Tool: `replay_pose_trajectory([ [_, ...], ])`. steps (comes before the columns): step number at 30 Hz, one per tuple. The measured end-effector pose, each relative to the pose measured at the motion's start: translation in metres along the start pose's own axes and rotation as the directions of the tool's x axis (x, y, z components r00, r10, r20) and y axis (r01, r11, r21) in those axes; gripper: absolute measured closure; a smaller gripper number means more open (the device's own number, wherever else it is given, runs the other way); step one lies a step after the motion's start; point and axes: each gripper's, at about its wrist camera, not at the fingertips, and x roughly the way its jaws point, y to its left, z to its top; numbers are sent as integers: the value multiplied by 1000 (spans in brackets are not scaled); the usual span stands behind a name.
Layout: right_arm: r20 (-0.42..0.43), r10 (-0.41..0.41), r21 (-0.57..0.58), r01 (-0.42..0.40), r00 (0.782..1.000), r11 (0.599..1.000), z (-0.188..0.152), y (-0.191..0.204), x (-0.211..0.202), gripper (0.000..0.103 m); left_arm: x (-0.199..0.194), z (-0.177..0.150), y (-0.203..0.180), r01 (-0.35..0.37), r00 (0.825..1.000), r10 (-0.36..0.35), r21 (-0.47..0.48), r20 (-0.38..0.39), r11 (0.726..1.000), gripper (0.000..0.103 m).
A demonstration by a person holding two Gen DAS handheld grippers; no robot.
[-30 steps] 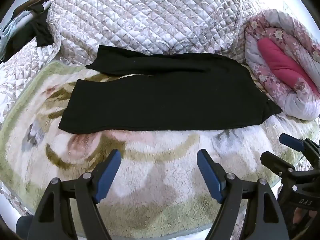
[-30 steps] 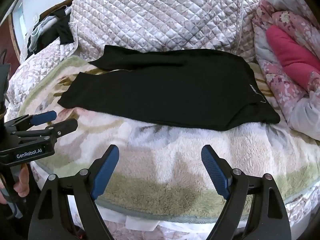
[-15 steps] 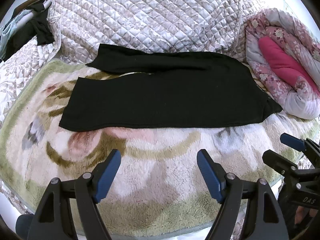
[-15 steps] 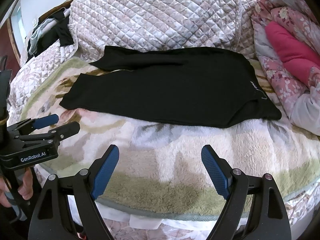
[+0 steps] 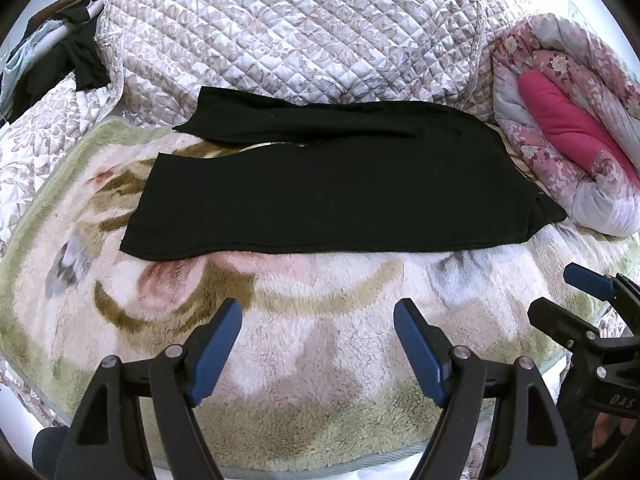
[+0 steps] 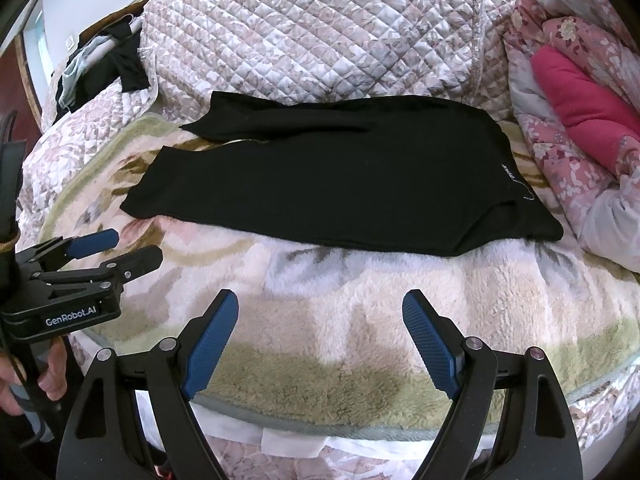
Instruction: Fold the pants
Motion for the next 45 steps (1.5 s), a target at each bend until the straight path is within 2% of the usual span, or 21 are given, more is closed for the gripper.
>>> replay_pose_trajectory([
  [28,-7,2,-14,-2,1000,1000,1,2,4,19,-3,3,2,-8,1000,8,1,-6,1000,23],
  [45,-33,24,21,-23,999,1000,0,0,10,19,1,2,-1,-4,1000,4,2,-12,1000,23],
])
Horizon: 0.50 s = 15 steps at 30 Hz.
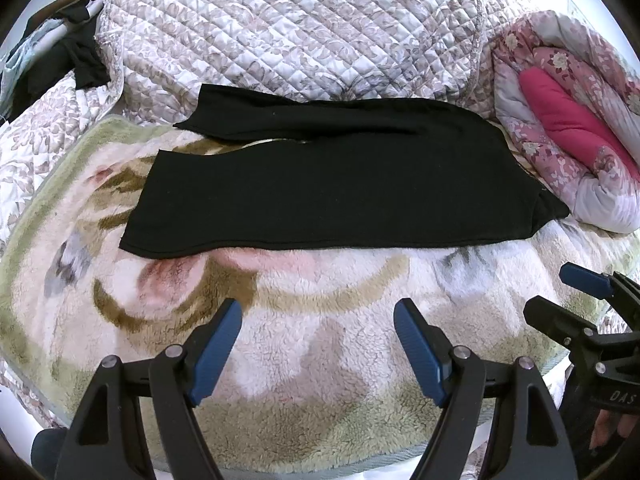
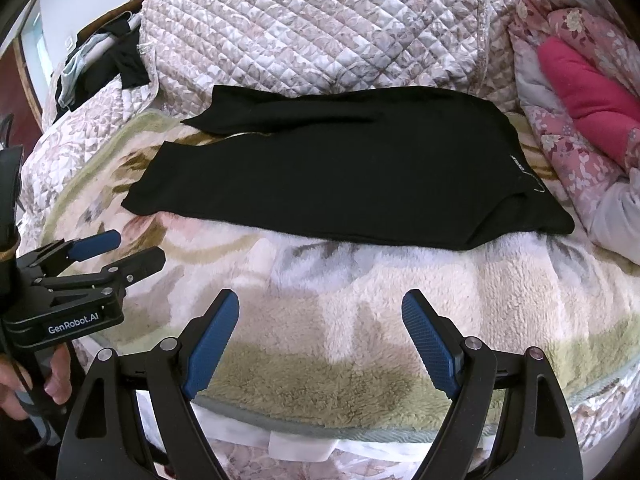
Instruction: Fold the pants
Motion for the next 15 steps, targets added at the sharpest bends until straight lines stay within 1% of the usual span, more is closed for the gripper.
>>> replay_pose_trajectory([
  [15,-27,8,-2,-8,1000,1000,-2,0,8,19,9,-3,-1,4,1000,-4,5,-6,1000,23],
])
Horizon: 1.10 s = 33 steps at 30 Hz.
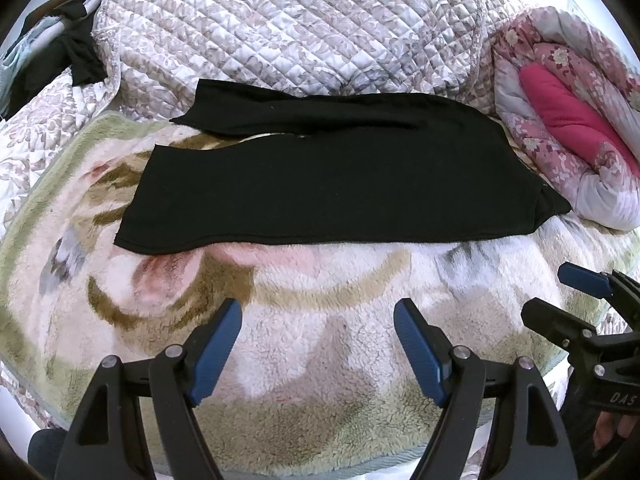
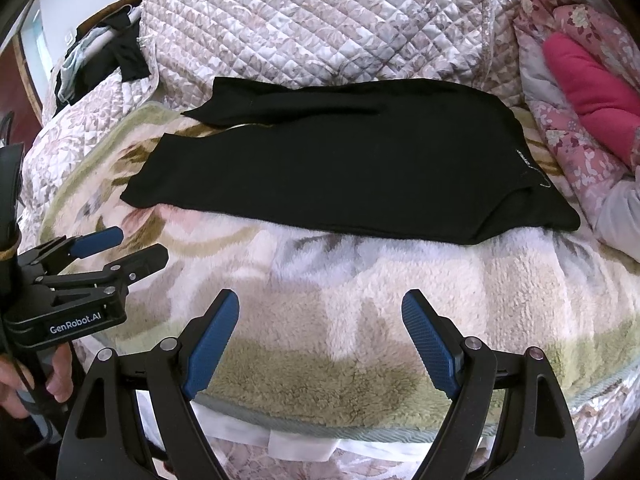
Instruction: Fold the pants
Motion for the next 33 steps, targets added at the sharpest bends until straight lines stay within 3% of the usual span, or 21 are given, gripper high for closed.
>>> replay_pose_trajectory([
  [33,-17,-4,27,4,1000,1000,1,-11,9,19,12,0,5,6,1000,-6,-10,-8,1000,23],
])
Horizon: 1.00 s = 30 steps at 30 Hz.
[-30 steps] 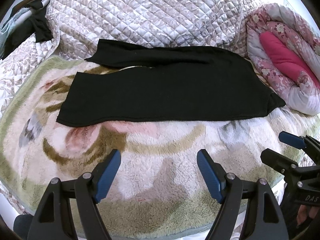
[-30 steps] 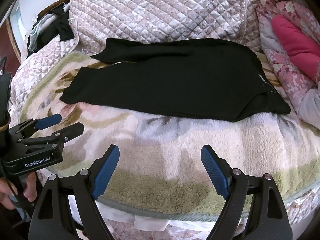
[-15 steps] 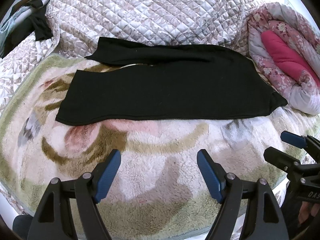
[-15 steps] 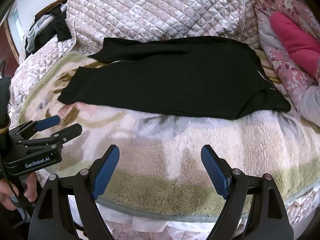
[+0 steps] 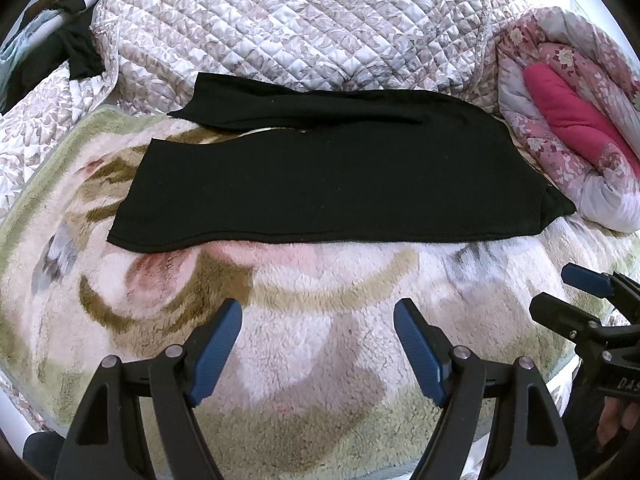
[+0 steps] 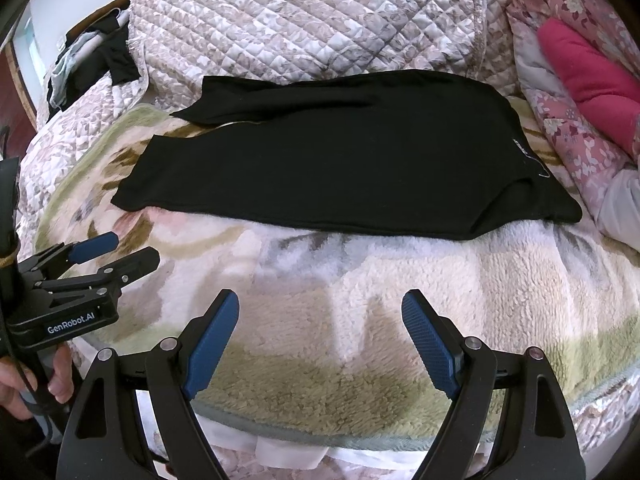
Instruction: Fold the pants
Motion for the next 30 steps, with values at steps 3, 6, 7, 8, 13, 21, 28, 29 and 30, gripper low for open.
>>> replay_pose_trajectory([
  [3,-3,-2,8,2,1000,1000,1,-4,2,19,4,2,2,0,1000,0,-5,-6,1000,23],
  [6,-5,-5,23,5,1000,1000,3,-9,5,19,8,3,6,-1,1000,1,-17,-13,1000,23],
  [7,-6,-7,28,7,1000,1000,3,-11,5,19,10,4,8,-2,1000,1,-25,-16,1000,23],
  [8,-7,-12,34,13,1000,999,4,-14,7,19,11,5,10,-2,1000,2,-28,-17,1000,23],
  [13,-11,-28,74,29,1000,997,8,-31,12,19,21,9,25,-12,1000,10,-65,-23,998,23],
  [21,3,-44,175,43,999,984,18,-70,19,23,34,16,64,25,1000,-28,-182,-12,983,23],
  [28,34,9,353,-21,999,935,21,-119,24,25,47,18,125,31,999,-33,-373,0,927,23],
  [29,46,22,369,-37,999,929,22,-123,25,25,49,18,132,32,999,-35,-398,1,917,23],
  [30,53,27,374,-45,998,926,24,-125,26,25,52,18,139,45,999,-47,-423,6,905,23],
])
